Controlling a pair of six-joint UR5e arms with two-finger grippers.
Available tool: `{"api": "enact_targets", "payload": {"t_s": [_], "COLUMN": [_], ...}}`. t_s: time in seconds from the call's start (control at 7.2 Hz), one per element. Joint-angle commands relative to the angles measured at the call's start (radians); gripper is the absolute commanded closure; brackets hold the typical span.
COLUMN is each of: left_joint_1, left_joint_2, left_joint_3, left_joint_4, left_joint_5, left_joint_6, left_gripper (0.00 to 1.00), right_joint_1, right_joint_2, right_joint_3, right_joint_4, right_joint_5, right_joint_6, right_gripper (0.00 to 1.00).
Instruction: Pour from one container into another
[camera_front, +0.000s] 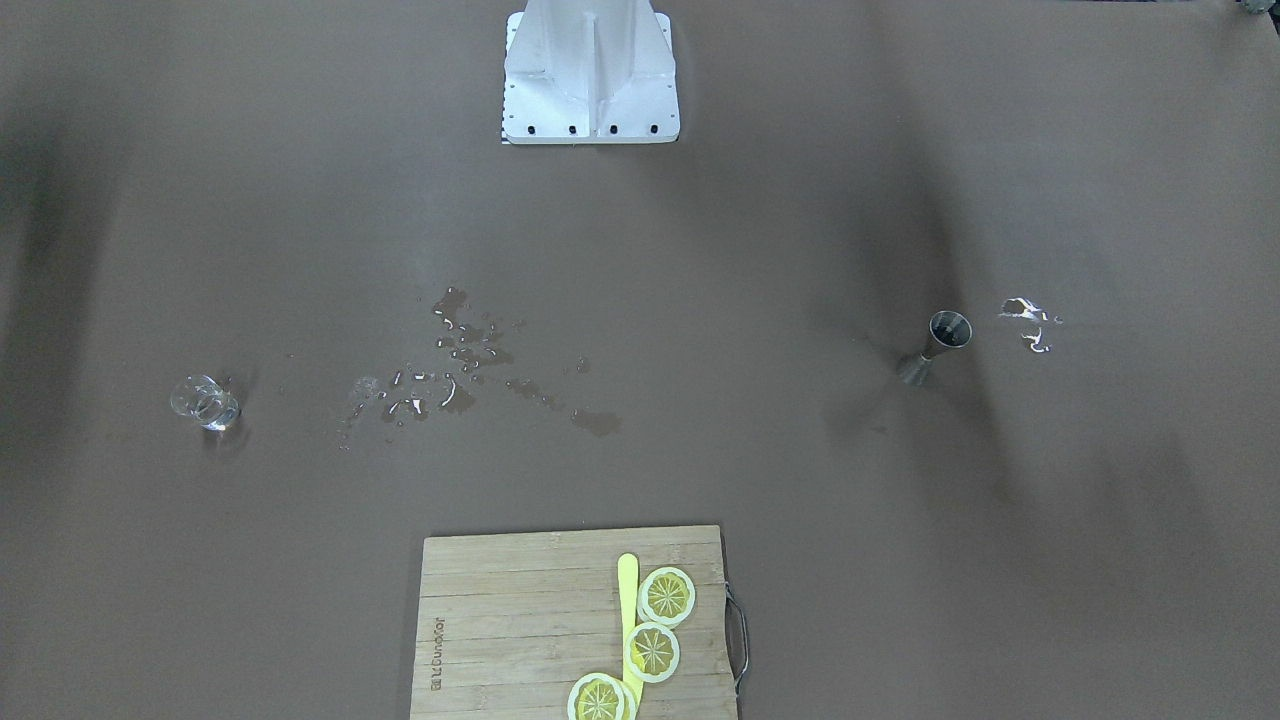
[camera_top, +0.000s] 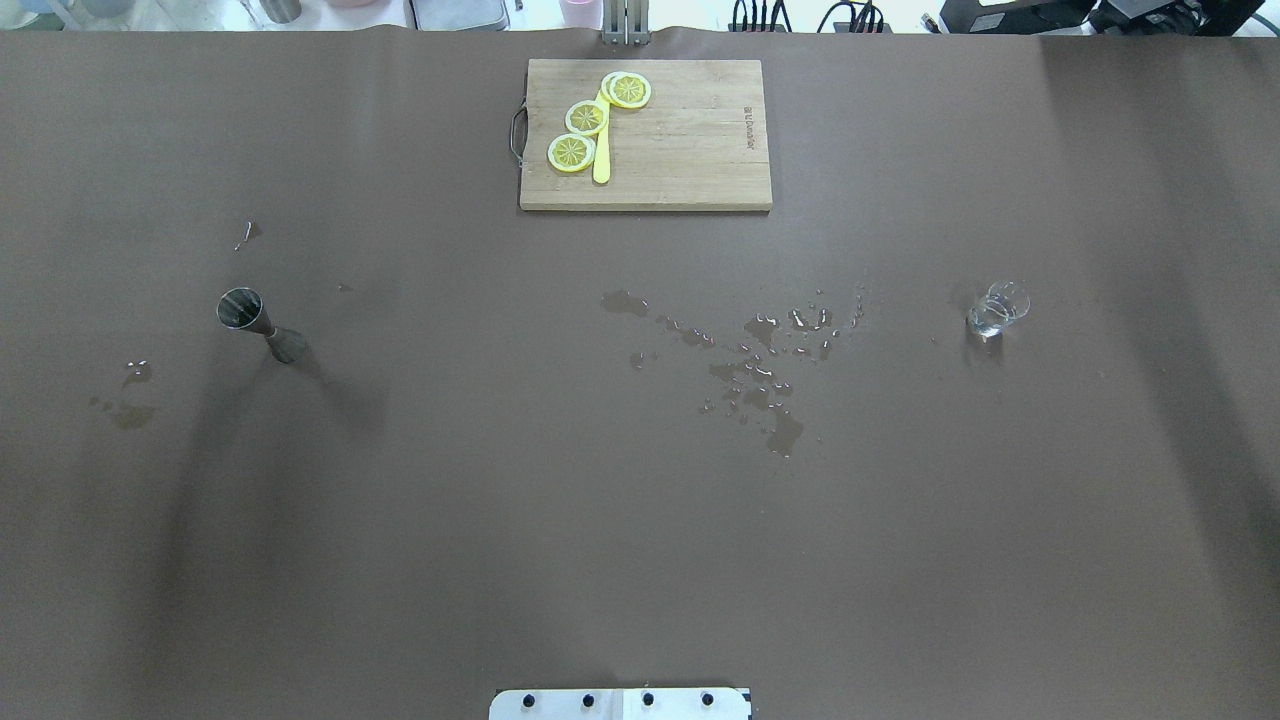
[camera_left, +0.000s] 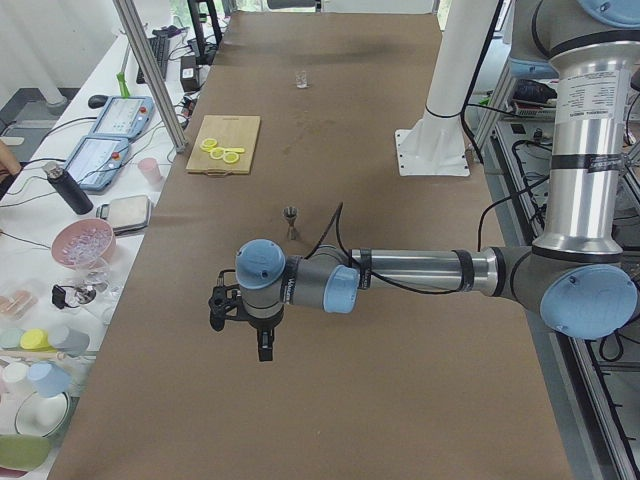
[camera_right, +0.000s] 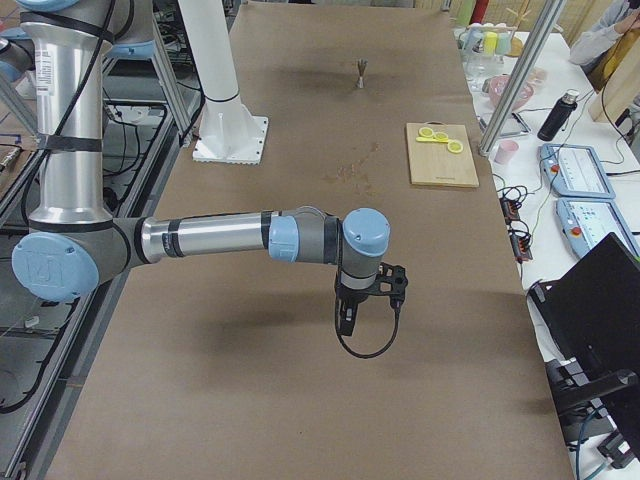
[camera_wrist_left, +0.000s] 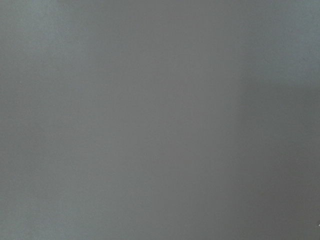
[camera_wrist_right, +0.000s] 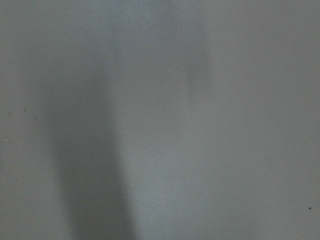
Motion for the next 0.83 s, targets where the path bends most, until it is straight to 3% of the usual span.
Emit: {"api": "enact_targets", "payload": {"t_s": [0.0, 0.69], "left_joint_1": [0.0, 0.0], "left_joint_2": [0.001, 0.003], "left_joint_3": [0.001, 0.007], "left_joint_4": [0.003, 0.0], "left_joint_5": [0.001, 0.002], "left_joint_6": [-0.001, 0.001], "left_gripper": [0.01, 0.01], "right_joint_1": [0.002, 0.01], "right_joint_2": [-0.004, -0.005], "right_joint_3": [-0.002, -0.002], "right_joint_4": [0.0, 0.0], "right_joint_5": [-0.002, 0.0], "right_joint_6": [0.0, 0.0], "right_gripper": [0.0, 0.0]}}
